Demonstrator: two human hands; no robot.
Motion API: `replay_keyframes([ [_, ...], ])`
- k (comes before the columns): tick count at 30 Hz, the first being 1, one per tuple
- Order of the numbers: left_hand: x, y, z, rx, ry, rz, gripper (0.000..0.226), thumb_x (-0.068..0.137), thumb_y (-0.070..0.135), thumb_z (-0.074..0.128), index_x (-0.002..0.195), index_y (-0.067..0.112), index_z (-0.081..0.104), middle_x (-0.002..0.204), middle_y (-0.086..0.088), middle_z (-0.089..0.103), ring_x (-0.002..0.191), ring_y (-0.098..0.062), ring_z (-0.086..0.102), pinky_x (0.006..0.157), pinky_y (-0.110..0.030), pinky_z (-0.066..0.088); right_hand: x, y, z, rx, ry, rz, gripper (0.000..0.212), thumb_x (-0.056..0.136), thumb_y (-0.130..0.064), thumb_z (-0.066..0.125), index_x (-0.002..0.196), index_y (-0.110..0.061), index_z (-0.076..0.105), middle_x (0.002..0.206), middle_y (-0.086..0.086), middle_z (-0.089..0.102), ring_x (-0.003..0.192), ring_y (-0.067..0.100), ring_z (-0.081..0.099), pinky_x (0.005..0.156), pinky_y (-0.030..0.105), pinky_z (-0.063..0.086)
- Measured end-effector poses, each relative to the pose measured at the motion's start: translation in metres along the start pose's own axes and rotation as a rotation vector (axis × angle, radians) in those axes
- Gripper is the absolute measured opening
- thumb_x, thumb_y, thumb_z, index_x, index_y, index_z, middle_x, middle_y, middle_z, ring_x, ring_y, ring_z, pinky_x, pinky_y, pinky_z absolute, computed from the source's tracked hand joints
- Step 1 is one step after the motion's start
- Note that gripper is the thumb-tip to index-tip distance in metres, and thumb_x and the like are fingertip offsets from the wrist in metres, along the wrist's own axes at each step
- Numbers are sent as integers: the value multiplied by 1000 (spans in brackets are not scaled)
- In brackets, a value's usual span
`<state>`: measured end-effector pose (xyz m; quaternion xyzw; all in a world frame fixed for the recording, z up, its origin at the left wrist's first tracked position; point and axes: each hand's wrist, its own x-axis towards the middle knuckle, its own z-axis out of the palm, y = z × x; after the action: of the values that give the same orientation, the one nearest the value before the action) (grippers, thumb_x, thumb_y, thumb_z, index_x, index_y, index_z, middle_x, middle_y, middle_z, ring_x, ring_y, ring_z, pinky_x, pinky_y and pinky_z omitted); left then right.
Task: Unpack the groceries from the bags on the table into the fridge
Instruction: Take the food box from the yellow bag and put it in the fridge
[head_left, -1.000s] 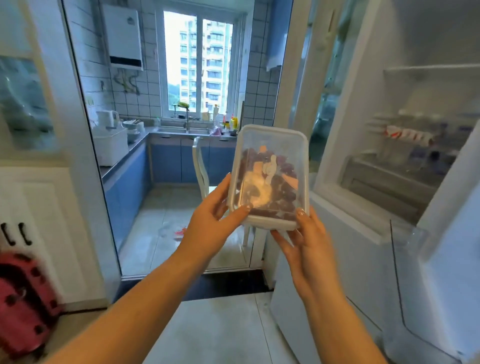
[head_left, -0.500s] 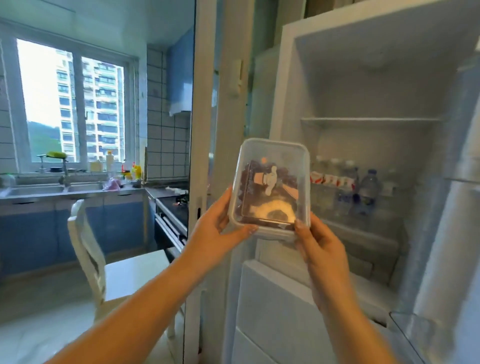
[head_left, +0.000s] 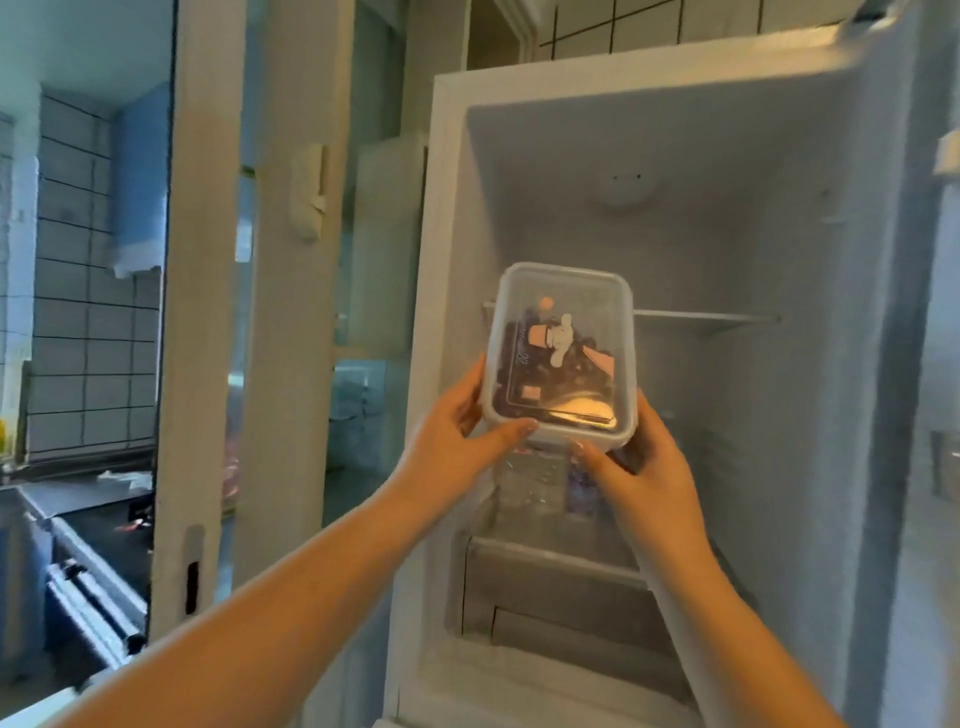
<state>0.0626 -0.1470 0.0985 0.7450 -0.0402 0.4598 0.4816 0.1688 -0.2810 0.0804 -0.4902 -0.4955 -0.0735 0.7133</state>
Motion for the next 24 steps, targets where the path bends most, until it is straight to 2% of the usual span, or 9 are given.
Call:
replay_keyframes([
  [3, 49, -29, 13, -16, -20, 44, 64, 72, 33, 70, 130, 41, 42, 118, 14, 64, 109, -1, 59, 93, -30, 51, 39, 25, -11, -18, 41, -57, 58, 81, -5, 68, 132, -26, 49, 115, -10, 66, 105, 4, 62, 84, 22, 52],
  [7, 116, -57, 36, -41, -29, 120, 55, 77, 21, 71, 118, 47, 44, 107, 21, 63, 101, 7, 60, 83, -17, 51, 94, 56, -29, -40, 111, -123, 58, 83, -1, 65, 134, -21, 47, 118, -8, 64, 103, 1, 62, 76, 15, 50],
  [10, 161, -71, 55, -52, -27, 197, 61, 71, 29, 73, 126, 36, 47, 125, 8, 58, 111, -4, 58, 91, -28, 51, 131, 74, -45, -51, 174, -160, 59, 83, -1, 65, 135, -21, 46, 120, -7, 63, 103, 0, 62, 77, 15, 50],
  [13, 194, -79, 74, -76, -76, 237, 50, 78, 21, 69, 119, 41, 47, 116, 14, 61, 110, -5, 59, 95, -32, 50, 159, 84, -59, -71, 241, -196, 55, 83, -4, 66, 130, -25, 48, 120, -7, 61, 104, -2, 60, 80, 13, 50],
  [14, 203, -83, 80, -70, -71, 253, 51, 78, 28, 69, 122, 40, 47, 117, 13, 61, 112, -5, 58, 97, -34, 48, 167, 86, -63, -75, 265, -204, 54, 83, -5, 66, 129, -27, 48, 121, -7, 61, 104, -3, 60, 81, 13, 50],
  [16, 222, -91, 91, 43, -7, 285, 65, 74, 55, 66, 133, 38, 43, 127, 8, 58, 120, -9, 51, 104, -40, 42, 179, 90, -72, -87, 315, -206, 56, 83, -9, 67, 132, -25, 46, 123, -7, 60, 105, -5, 59, 81, 11, 49],
  [18, 240, -100, 98, 222, 51, 327, 76, 72, 71, 54, 138, 36, 40, 136, 6, 52, 128, -13, 43, 114, -45, 25, 190, 93, -80, -111, 351, -215, 57, 84, -13, 68, 135, -21, 46, 124, -7, 60, 106, -4, 58, 79, 9, 48],
  [20, 253, -104, 106, 336, 51, 384, 84, 71, 74, 48, 142, 32, 35, 143, 6, 45, 134, -14, 36, 117, -46, 8, 199, 97, -90, -146, 393, -225, 58, 84, -22, 68, 136, -22, 46, 127, -6, 58, 111, 1, 57, 85, 11, 49],
  [24, 271, -112, 120, 350, 64, 416, 94, 66, 79, 48, 144, 29, 33, 144, 10, 42, 139, -17, 28, 118, -42, 1, 217, 98, -105, -234, 465, -260, 45, 81, -46, 65, 124, -35, 55, 124, -6, 59, 112, 5, 57, 91, 28, 51],
])
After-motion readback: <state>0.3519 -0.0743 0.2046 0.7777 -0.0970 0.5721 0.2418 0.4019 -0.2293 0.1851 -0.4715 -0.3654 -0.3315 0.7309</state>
